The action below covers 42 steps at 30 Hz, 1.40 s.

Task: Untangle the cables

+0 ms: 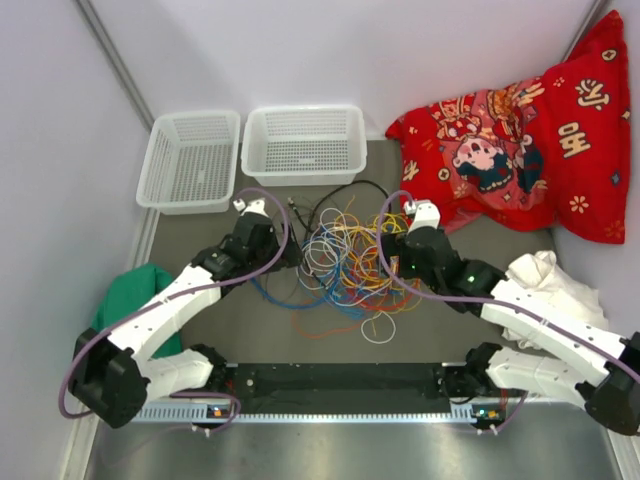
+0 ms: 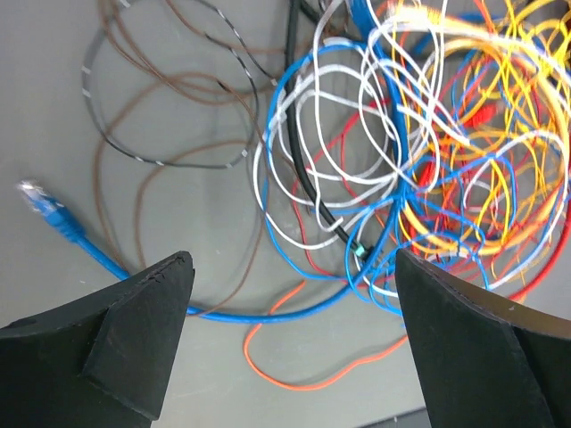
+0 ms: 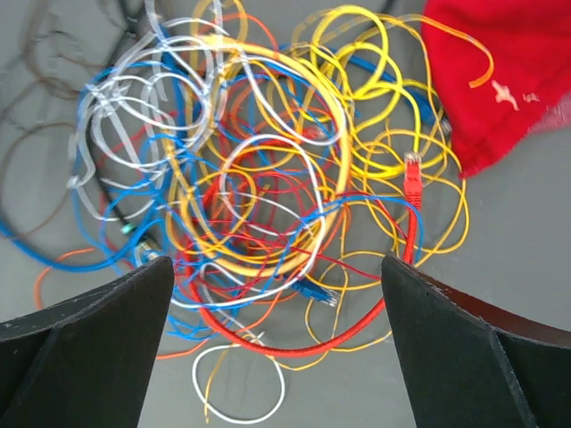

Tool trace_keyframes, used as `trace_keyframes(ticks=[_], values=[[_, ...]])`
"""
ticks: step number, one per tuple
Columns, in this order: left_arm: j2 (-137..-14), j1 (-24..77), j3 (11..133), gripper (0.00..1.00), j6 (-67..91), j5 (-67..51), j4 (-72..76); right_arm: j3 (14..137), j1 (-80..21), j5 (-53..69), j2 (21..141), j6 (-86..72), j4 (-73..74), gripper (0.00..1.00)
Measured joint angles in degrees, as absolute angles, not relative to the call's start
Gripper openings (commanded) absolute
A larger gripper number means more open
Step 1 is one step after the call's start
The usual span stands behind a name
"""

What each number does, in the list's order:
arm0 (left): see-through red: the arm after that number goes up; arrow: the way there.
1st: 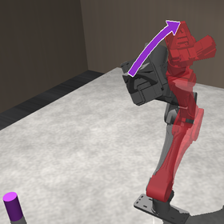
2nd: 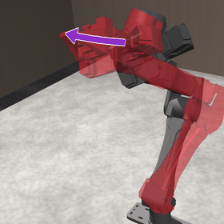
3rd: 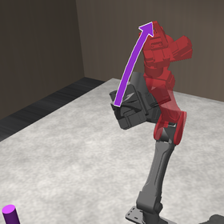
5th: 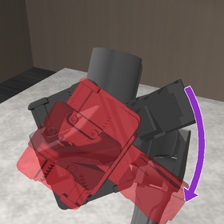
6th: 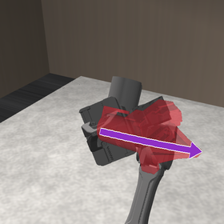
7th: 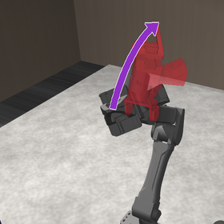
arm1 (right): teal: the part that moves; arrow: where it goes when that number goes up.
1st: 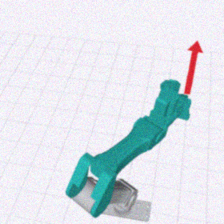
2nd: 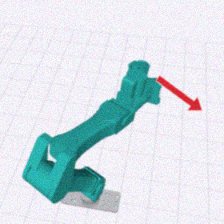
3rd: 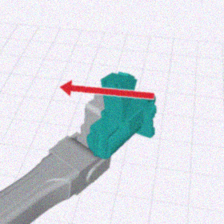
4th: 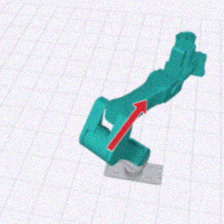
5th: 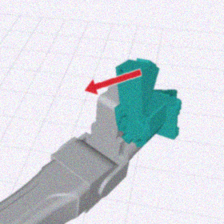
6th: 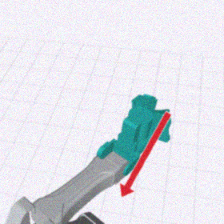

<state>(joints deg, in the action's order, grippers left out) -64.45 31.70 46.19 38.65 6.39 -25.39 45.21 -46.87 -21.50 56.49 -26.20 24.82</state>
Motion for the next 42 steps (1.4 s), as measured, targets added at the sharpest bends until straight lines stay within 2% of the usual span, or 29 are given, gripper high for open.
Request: trace_keyframes(ticks=[3,4,6,15,17,18,19,20,21,29,33,38,42], values=[[-64.9,31.6,45.0,0.99,38.8,3.3,-24.5,44.9,-46.8,-23.2,59.6,-27.5,24.7,0.80],[-64.9,31.7,44.4,0.99,38.9,2.2,-24.0,44.9,-46.7,-23.3,61.1,-28.0,24.4,0.71],[-64.9,31.7,42.7,0.99,39.1,-0.1,-23.0,45.0,-46.1,-23.2,64.9,-29.3,24.0,0.65],[-60.8,31.7,39.9,0.99,39.2,-4.6,-22.2,46.0,-42.8,-22.3,78.0,-33.3,21.9,0.62],[-59.6,31.7,39.8,0.99,39.2,-4.7,-22.2,47.4,-41.9,-22.1,81.1,-33.9,21.8,0.51],[-59.2,31.7,39.8,0.99,39.3,-4.7,-22.2,48.3,-41.5,-21.9,82.7,-34.2,21.8,0.41],[-58.9,31.7,39.6,0.99,39.3,-4.7,-22.2,49.0,-41.0,-21.7,84.4,-34.4,21.6,0.23],[-58.7,31.7,39.4,0.99,39.3,-4.7,-22.2,49.3,-40.8,-21.6,85.5,-34.4,21.3,0.09],[-58.5,31.7,39.1,0.99,39.3,-4.8,-22.2,49.8,-40.5,-21.4,86.8,-35.0,21.2,0.00],[-55.7,31.7,38.3,0.99,38.8,-4.7,-22.8,49.9,-40.4,-19.2,85.2,-34.1,19.5,0.00],[-54.9,31.7,39.3,0.99,37.6,-4.3,-23.7,52.2,-42.7,-21.5,76.1,-30.3,22.2,0.00],[-54.9,31.7,44.1,0.99,35.0,-3.3,-24.4,62.2,-48.9,-24.2,64.8,-23.3,25.9,0.00],[-54.8,31.7,48.9,0.99,33.7,-3.2,-21.4,68.7,-49.5,-24.1,58.3,-20.5,28.6,0.00]])
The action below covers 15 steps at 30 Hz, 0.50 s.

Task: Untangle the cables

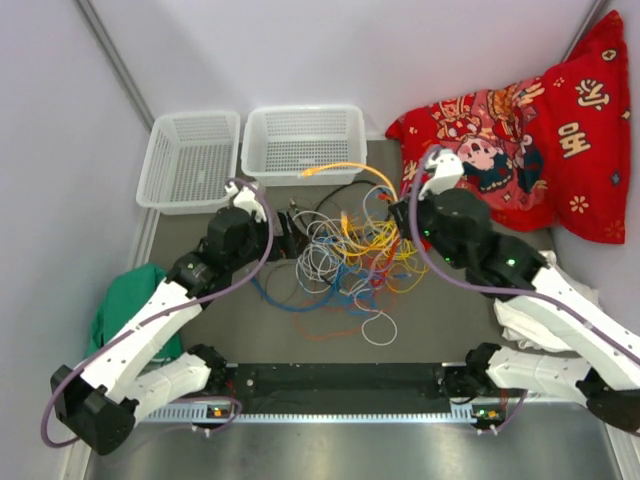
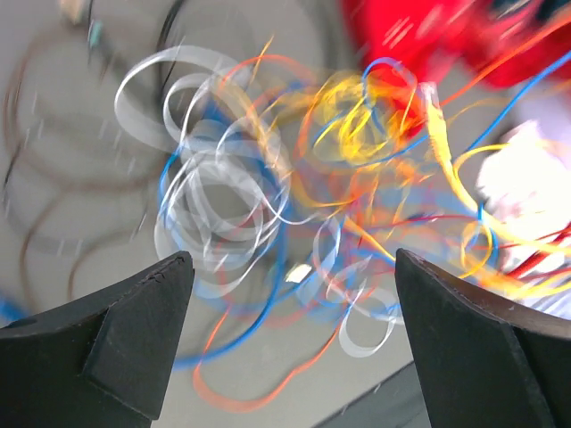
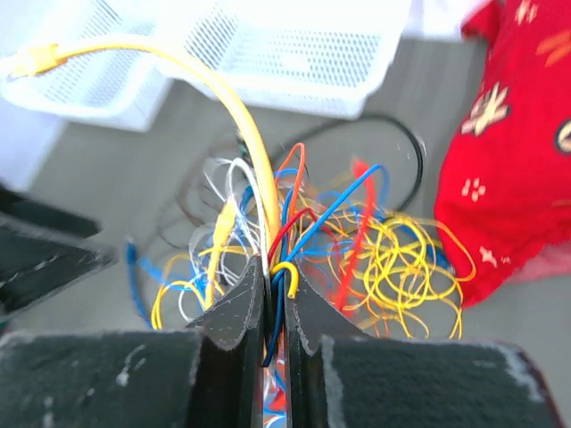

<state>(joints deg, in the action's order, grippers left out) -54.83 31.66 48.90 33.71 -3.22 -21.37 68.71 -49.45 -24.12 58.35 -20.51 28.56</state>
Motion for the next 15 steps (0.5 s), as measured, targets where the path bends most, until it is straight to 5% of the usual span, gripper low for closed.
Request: trace_keyframes(ticks=[15], values=[[-54.0,31.7,51.4,0.99,36.4,-6.4,0.6,63.6,-49.5,-17.8,53.7,-20.5,31.4,0.00]])
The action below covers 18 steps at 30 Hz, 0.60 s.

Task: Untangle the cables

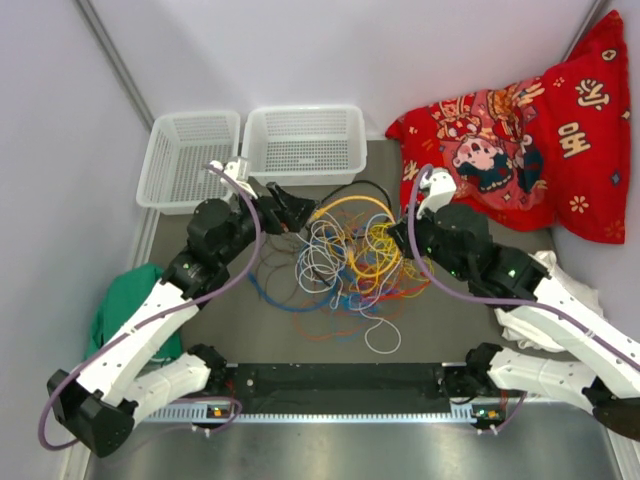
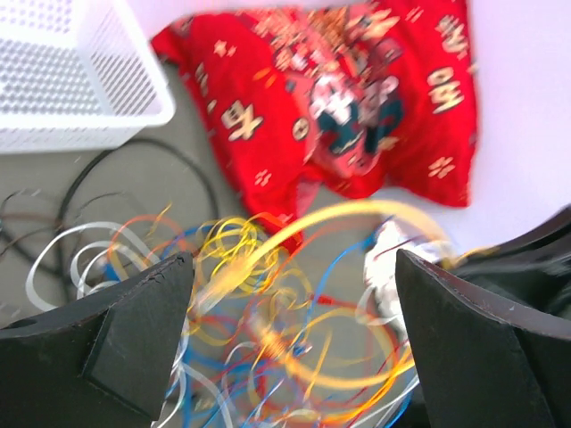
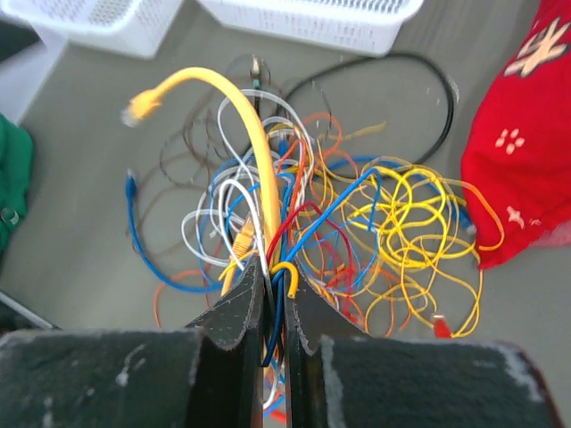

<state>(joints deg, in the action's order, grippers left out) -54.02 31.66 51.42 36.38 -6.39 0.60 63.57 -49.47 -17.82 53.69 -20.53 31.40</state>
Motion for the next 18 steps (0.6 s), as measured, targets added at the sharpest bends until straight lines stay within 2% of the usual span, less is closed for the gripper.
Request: trace_keyframes(ticks=[5,10,18], values=[[-56.1,31.7,51.4,0.99,40.8,-7.6,6.5,60.9,-49.5,-16.1,53.7,-21.5,31.3,0.00],[-63.6,31.8,52.0,0.97,47.8,-13.1,12.7,60.7,-49.5,-15.6,54.0,-21.5,30.6,0.00],[-74.7,34.0,62.8,0.98,40.0,-19.6,5.0,60.7,-49.5,-13.9,55.6,-20.5,30.1,0.00]])
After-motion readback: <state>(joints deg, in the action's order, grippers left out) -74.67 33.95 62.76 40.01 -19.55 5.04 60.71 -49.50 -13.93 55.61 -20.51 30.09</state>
